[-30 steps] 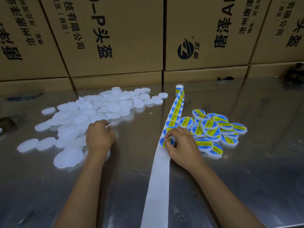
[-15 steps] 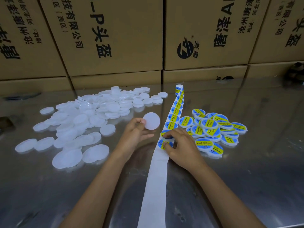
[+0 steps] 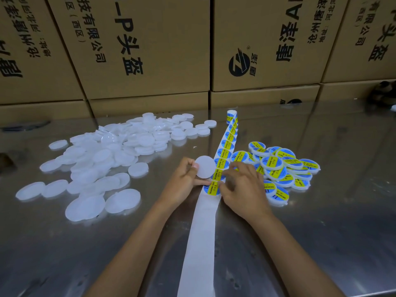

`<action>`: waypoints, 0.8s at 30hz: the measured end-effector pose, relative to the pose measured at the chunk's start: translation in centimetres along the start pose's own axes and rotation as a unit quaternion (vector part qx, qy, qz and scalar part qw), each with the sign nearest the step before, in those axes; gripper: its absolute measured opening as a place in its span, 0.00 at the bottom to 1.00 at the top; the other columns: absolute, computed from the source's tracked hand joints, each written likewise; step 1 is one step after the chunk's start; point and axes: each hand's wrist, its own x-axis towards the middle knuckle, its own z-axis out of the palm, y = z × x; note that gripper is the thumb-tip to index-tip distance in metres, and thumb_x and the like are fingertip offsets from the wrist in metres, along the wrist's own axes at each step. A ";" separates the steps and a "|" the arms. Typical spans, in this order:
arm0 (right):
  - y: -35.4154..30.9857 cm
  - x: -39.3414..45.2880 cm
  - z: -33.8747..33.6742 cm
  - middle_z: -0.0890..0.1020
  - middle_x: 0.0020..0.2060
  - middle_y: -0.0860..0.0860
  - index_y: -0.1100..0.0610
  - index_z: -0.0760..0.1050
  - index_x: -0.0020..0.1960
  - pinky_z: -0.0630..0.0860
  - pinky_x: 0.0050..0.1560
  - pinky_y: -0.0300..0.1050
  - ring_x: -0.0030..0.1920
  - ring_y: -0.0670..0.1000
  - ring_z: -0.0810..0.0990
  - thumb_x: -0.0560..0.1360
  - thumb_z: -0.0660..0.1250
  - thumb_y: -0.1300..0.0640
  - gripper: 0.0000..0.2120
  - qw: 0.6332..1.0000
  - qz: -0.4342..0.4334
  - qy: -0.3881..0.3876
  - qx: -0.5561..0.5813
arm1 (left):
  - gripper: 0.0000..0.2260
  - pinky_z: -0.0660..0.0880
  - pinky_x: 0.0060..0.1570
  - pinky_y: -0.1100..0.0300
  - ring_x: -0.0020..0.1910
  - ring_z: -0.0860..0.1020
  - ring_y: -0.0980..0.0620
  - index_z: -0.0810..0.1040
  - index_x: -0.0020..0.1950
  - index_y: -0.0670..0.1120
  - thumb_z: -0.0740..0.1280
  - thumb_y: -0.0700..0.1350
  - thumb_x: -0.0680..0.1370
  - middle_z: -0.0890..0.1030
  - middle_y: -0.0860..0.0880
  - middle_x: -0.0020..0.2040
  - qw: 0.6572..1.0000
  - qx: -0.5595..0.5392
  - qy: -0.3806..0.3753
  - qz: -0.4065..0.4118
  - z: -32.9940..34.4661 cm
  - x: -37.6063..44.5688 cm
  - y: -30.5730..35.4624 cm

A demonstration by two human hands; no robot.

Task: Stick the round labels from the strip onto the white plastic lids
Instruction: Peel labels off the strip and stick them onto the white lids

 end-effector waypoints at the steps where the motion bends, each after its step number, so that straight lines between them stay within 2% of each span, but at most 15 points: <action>1: -0.2 0.0 0.2 0.76 0.63 0.44 0.49 0.80 0.58 0.59 0.66 0.47 0.67 0.49 0.68 0.76 0.66 0.46 0.14 1.000 -0.018 -0.025 -0.001 | 0.06 0.75 0.41 0.69 0.44 0.86 0.48 0.66 0.52 0.43 0.54 0.43 0.86 0.84 0.40 0.54 1.000 -0.009 0.007 0.003 0.0 0.0 0.0; 3: -0.2 0.0 0.5 0.77 0.60 0.41 0.48 0.79 0.59 0.55 0.66 0.45 0.65 0.46 0.68 0.76 0.65 0.43 0.15 0.998 -0.036 -0.046 -0.001 | 0.06 0.75 0.43 0.67 0.44 0.86 0.48 0.68 0.52 0.46 0.54 0.44 0.86 0.85 0.41 0.50 1.000 -0.013 0.026 0.009 -0.1 0.1 0.0; 4: -0.2 -0.1 0.6 0.78 0.58 0.39 0.48 0.79 0.58 0.55 0.66 0.45 0.64 0.45 0.68 0.76 0.65 0.43 0.14 0.998 -0.039 -0.044 0.003 | 0.07 0.76 0.46 0.63 0.44 0.86 0.48 0.68 0.51 0.47 0.54 0.45 0.86 0.85 0.41 0.49 0.999 -0.013 0.036 0.012 -0.1 0.1 0.0; 6: -0.1 -0.1 0.4 0.79 0.57 0.39 0.47 0.80 0.56 0.55 0.65 0.45 0.63 0.44 0.69 0.75 0.67 0.43 0.13 0.998 -0.042 -0.038 0.020 | 0.07 0.79 0.52 0.56 0.46 0.86 0.49 0.68 0.51 0.48 0.55 0.45 0.86 0.85 0.43 0.52 0.999 -0.022 0.043 0.015 -0.1 0.2 -0.1; 7: -0.2 -0.2 0.3 0.79 0.56 0.38 0.47 0.80 0.55 0.55 0.65 0.45 0.63 0.44 0.69 0.74 0.68 0.43 0.13 0.998 -0.043 -0.039 0.029 | 0.06 0.79 0.53 0.57 0.47 0.86 0.49 0.68 0.51 0.47 0.55 0.44 0.86 0.84 0.43 0.55 0.999 -0.025 0.040 0.016 -0.1 0.2 -0.2; 11: -0.5 -0.2 0.0 0.79 0.55 0.38 0.47 0.81 0.53 0.55 0.64 0.44 0.61 0.44 0.70 0.74 0.70 0.44 0.11 0.996 -0.045 -0.049 0.055 | 0.06 0.77 0.42 0.69 0.45 0.86 0.51 0.67 0.51 0.44 0.54 0.42 0.86 0.80 0.39 0.60 1.000 -0.012 0.022 0.019 -0.1 0.4 -0.6; 17: -0.9 -0.2 -0.1 0.79 0.50 0.40 0.47 0.81 0.51 0.53 0.53 0.38 0.57 0.46 0.71 0.73 0.72 0.49 0.07 0.995 -0.040 -0.040 0.080 | 0.08 0.74 0.43 0.65 0.44 0.87 0.50 0.67 0.49 0.50 0.53 0.45 0.87 0.80 0.43 0.60 0.999 0.038 0.036 0.005 -0.5 0.6 -0.5; 19: -1.0 -0.1 -0.1 0.78 0.49 0.40 0.47 0.80 0.50 0.56 0.54 0.40 0.57 0.47 0.71 0.72 0.72 0.51 0.07 0.994 -0.049 -0.034 0.089 | 0.08 0.74 0.45 0.64 0.44 0.87 0.50 0.67 0.49 0.50 0.53 0.45 0.87 0.81 0.44 0.59 0.998 0.045 0.037 0.002 -0.6 0.6 -0.6; 22: -1.2 -0.1 -0.4 0.78 0.47 0.40 0.49 0.81 0.49 0.66 0.60 0.45 0.57 0.48 0.73 0.71 0.73 0.56 0.08 0.988 -0.084 -0.018 0.129 | 0.07 0.76 0.53 0.56 0.43 0.87 0.50 0.68 0.51 0.46 0.54 0.45 0.86 0.81 0.44 0.57 0.998 0.052 0.039 -0.003 -0.5 0.7 -0.7; 24: -1.5 0.0 -0.6 0.77 0.45 0.39 0.50 0.81 0.46 0.69 0.58 0.45 0.54 0.48 0.74 0.70 0.73 0.59 0.07 0.982 -0.107 -0.006 0.153 | 0.07 0.77 0.55 0.53 0.43 0.87 0.50 0.67 0.53 0.43 0.55 0.45 0.86 0.82 0.44 0.56 0.998 0.054 0.038 -0.006 -0.5 0.7 -0.5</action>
